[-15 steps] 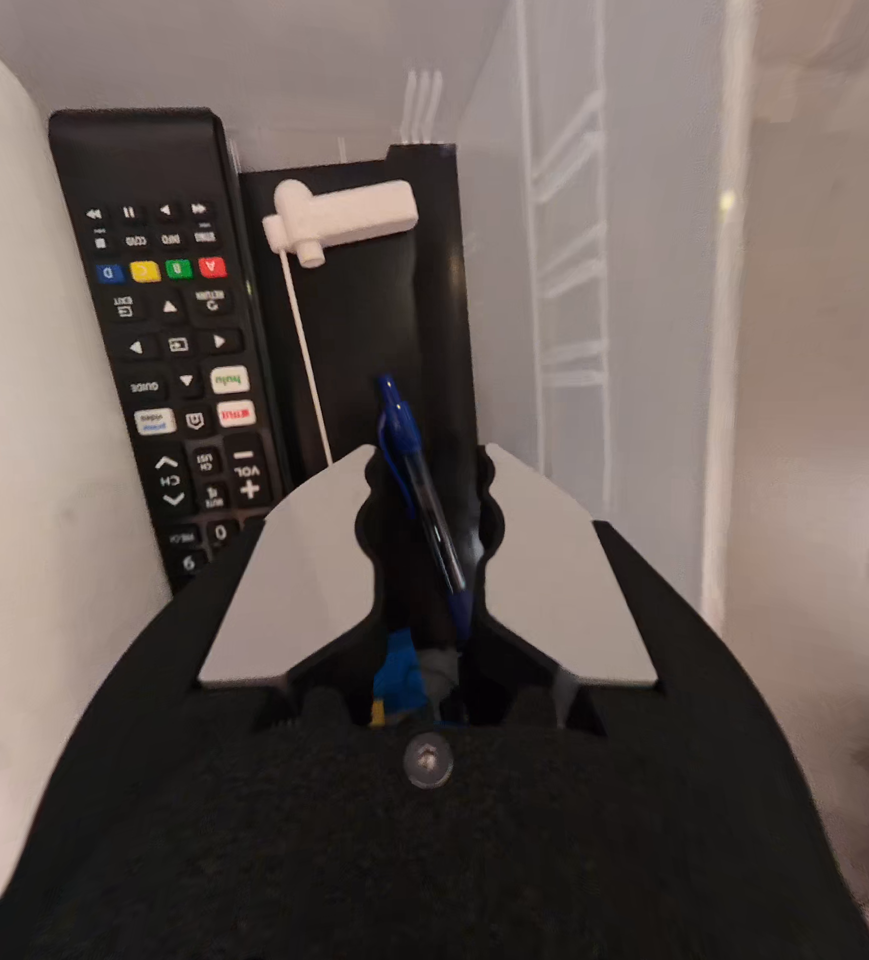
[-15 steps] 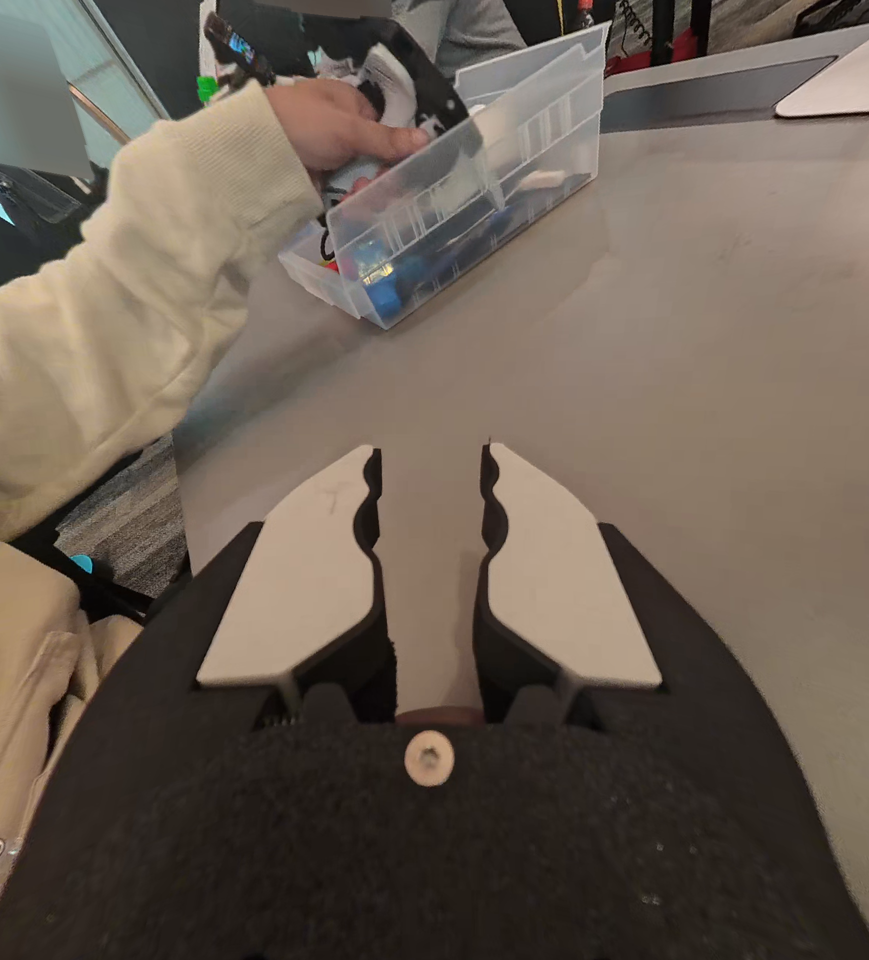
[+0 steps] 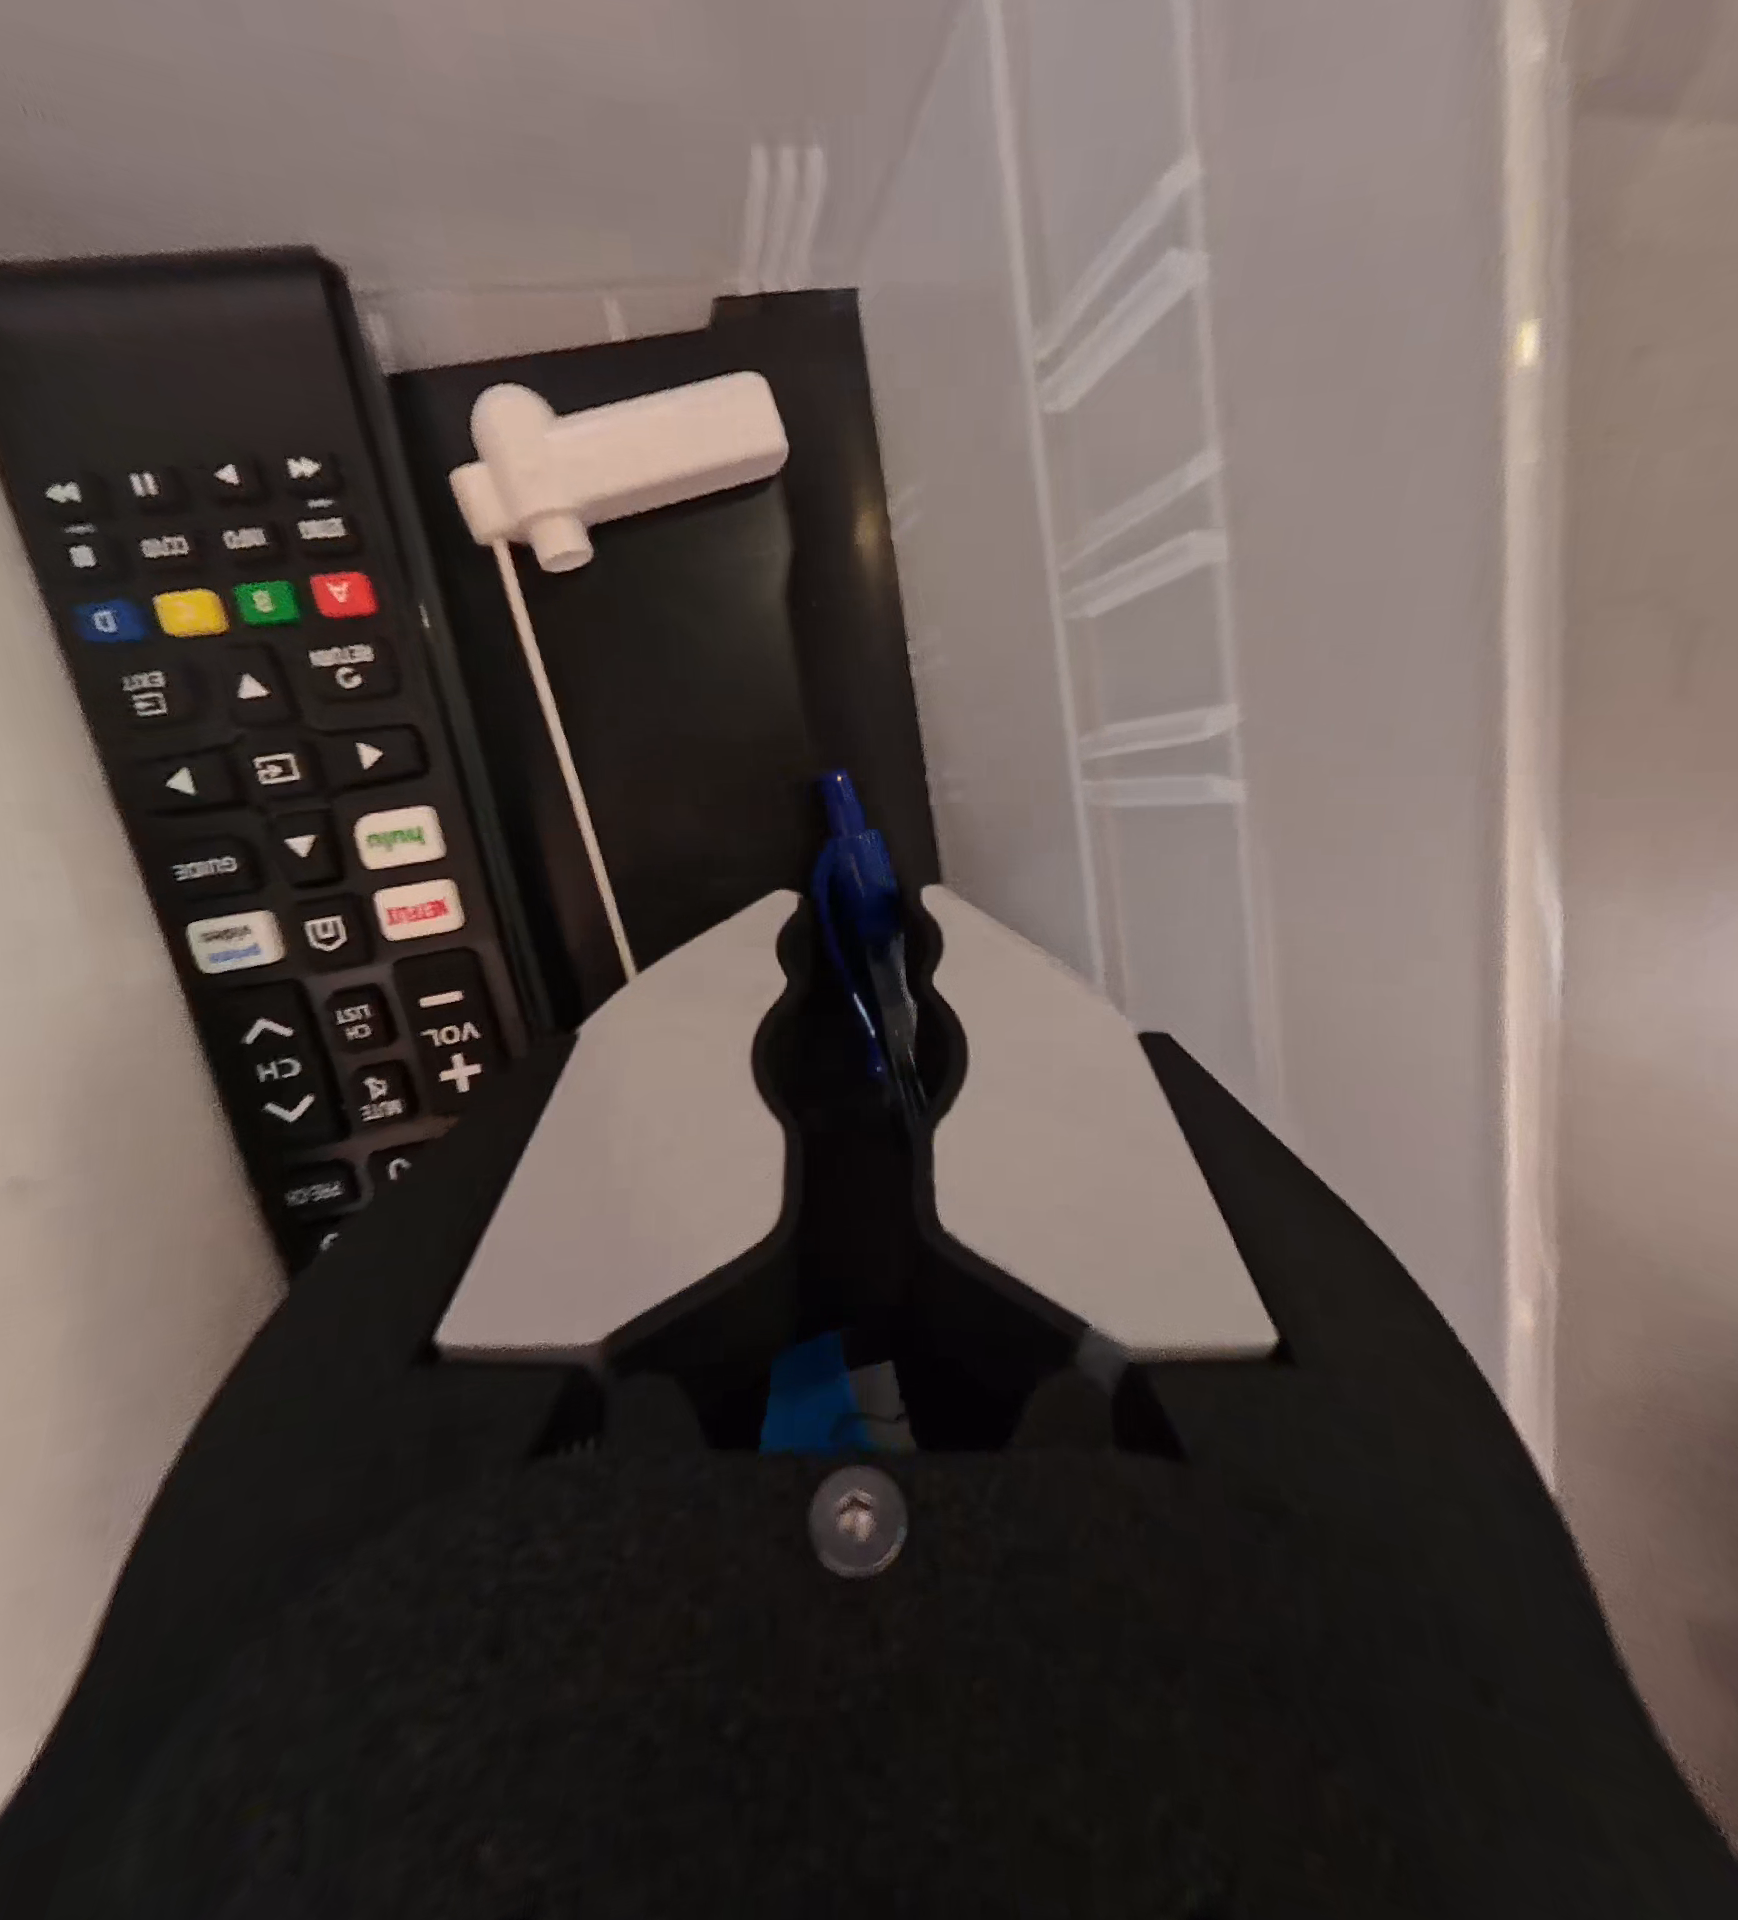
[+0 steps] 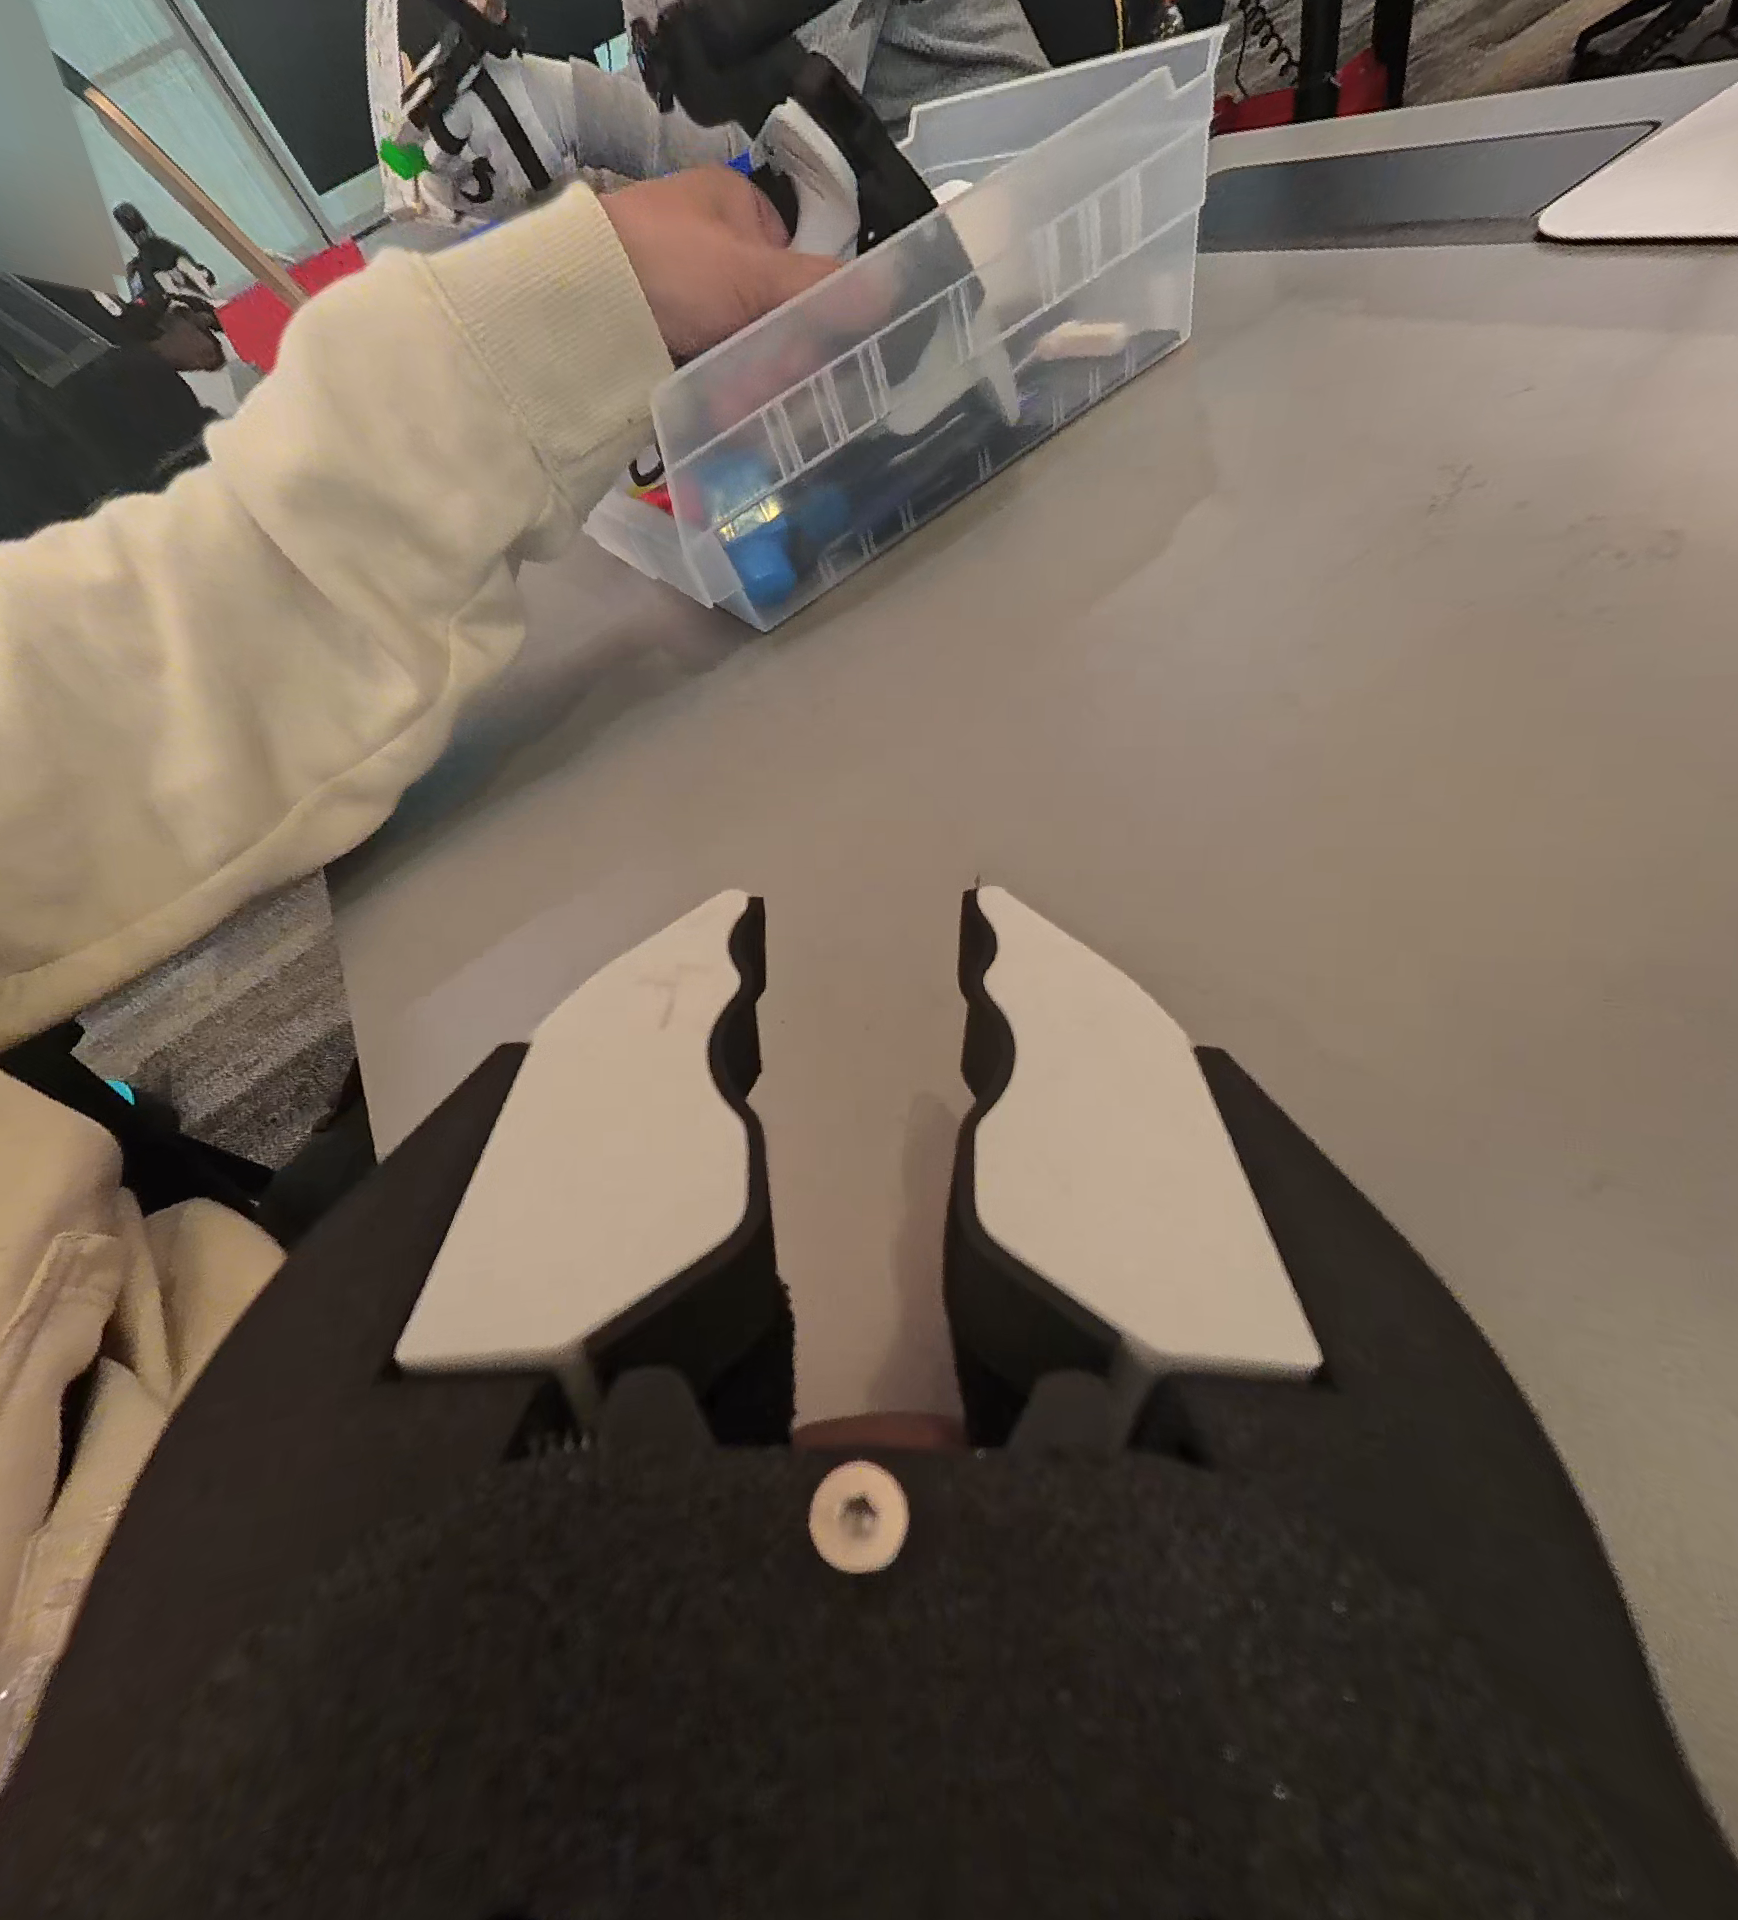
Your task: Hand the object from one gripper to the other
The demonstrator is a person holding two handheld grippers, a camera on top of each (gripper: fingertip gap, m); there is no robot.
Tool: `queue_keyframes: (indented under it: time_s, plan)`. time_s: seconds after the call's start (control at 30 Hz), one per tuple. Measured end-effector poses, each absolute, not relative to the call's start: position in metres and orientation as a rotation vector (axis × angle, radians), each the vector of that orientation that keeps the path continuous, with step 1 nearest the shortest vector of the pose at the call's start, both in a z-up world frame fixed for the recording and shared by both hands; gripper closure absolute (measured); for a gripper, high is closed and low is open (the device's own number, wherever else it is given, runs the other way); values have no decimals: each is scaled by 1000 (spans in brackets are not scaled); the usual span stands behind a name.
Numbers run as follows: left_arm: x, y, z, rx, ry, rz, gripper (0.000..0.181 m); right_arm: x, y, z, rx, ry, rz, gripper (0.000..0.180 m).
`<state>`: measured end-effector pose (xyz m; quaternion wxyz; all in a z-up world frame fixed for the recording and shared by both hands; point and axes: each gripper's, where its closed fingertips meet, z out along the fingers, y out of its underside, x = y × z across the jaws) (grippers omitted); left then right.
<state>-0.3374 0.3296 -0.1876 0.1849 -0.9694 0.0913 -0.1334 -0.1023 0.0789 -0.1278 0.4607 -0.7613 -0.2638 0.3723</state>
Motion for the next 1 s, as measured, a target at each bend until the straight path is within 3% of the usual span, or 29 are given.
queue_keyframes:
  time_s: [0.2, 0.43, 0.6, 0.77, 1.0]
  plan:
    - [-333, 333, -159, -2613, 296, -561, 165, -93, 85, -124, -1857, -649, 829, 145]
    - [-332, 343, -58, -2234, 388, -469, 165, -75, 108, -113, -1832, -615, 738, 145]
    - [-302, 317, 25, -1949, 510, -498, 166, -86, 143, -59, -1729, -610, 777, 146]
    - [-242, 256, 92, -1672, 709, -811, 166, -131, 165, -1, -1689, -822, 961, 143]
    - [-179, 188, 102, -1482, 968, -1136, 166, -164, 161, 57, -1543, -882, 1222, 147]
